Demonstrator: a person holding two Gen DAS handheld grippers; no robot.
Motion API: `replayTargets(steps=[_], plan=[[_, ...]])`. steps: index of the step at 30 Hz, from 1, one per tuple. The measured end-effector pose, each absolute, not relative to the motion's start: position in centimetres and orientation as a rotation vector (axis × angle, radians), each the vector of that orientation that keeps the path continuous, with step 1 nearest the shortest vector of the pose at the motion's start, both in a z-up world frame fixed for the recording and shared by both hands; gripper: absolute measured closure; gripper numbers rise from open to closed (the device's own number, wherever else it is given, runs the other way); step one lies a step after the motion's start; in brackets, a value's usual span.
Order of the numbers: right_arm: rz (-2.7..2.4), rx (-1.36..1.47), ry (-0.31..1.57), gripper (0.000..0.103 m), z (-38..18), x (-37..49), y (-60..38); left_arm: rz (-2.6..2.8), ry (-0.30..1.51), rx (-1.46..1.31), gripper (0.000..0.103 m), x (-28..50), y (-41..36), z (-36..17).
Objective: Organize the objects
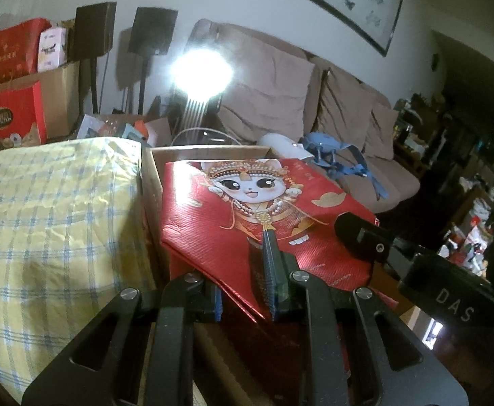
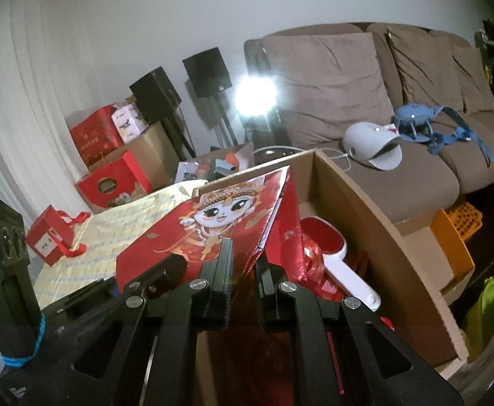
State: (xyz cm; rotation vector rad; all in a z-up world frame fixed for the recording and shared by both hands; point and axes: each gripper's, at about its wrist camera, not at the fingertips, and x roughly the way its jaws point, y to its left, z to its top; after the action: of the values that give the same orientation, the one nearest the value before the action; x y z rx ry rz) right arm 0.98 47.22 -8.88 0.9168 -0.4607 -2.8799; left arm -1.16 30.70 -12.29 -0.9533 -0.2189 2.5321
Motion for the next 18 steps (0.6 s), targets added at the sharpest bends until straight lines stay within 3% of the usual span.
replayTargets(steps=[18], plan=[[-2.866, 1.012, -0.490, 0.092, -10.4, 0.3, 47.8, 2.513, -0.175, -0.998, 0.083, -1.3, 31.4, -13.8]])
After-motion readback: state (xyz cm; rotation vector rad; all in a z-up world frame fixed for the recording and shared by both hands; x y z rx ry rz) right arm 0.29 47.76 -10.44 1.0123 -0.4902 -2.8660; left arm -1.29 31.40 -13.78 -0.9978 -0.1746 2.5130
